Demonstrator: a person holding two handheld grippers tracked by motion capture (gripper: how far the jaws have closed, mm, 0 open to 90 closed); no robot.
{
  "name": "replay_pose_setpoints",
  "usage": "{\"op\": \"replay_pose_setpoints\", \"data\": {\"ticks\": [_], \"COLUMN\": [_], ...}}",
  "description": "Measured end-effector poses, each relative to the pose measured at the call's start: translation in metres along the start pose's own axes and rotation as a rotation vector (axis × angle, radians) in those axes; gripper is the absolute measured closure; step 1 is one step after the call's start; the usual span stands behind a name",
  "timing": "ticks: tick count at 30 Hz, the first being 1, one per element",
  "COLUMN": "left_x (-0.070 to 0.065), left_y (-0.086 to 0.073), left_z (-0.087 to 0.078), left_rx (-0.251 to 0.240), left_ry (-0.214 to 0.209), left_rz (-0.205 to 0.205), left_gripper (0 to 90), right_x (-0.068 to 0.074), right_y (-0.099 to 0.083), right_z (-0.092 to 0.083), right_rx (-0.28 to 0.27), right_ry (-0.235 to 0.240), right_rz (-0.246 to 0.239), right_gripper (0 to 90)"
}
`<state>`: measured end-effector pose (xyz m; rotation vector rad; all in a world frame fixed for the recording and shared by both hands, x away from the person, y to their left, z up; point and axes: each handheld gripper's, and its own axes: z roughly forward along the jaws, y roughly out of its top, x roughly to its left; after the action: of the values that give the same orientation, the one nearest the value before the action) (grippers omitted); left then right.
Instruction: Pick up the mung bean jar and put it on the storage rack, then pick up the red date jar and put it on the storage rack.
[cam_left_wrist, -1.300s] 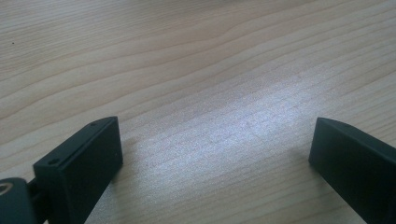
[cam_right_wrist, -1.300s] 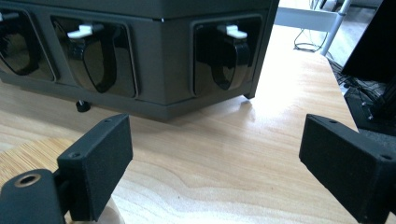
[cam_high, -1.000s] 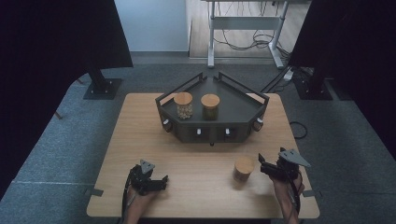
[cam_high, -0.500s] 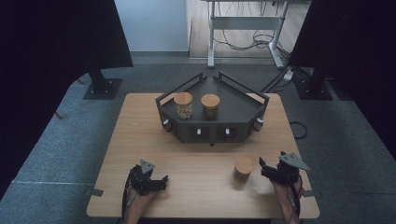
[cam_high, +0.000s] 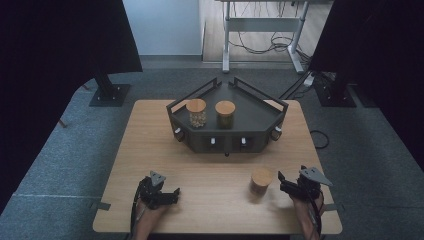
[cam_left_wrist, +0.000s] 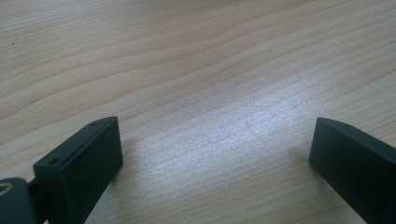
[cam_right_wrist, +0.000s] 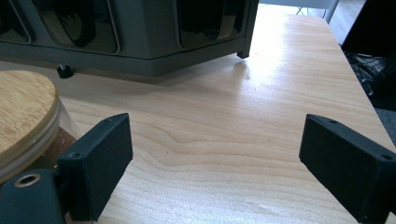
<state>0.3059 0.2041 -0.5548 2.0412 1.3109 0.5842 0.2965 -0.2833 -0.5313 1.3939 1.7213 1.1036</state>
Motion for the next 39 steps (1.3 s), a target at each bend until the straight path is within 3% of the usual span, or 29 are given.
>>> {"op": "replay_pose_setpoints", "data": {"ticks": [23,39], "left_x": [0.0,0.0], "left_y": [0.0,0.0], "left_z": [0.0,0.0], "left_rx": [0.0,0.0], "left_ry": [0.001,0.001], "left_rz": [-0.001,-0.001], "left_gripper": [2.4,2.4], "right_x": [-0.002,0.005], "right_y": [-0.01,-0.003], "right_z": [0.002,-0.009], "right_rx": [0.013,-0.03], "right_ry": [0.0,0.014], "right_rz": [0.015,0.004], "right_gripper": [9.0,9.0]}}
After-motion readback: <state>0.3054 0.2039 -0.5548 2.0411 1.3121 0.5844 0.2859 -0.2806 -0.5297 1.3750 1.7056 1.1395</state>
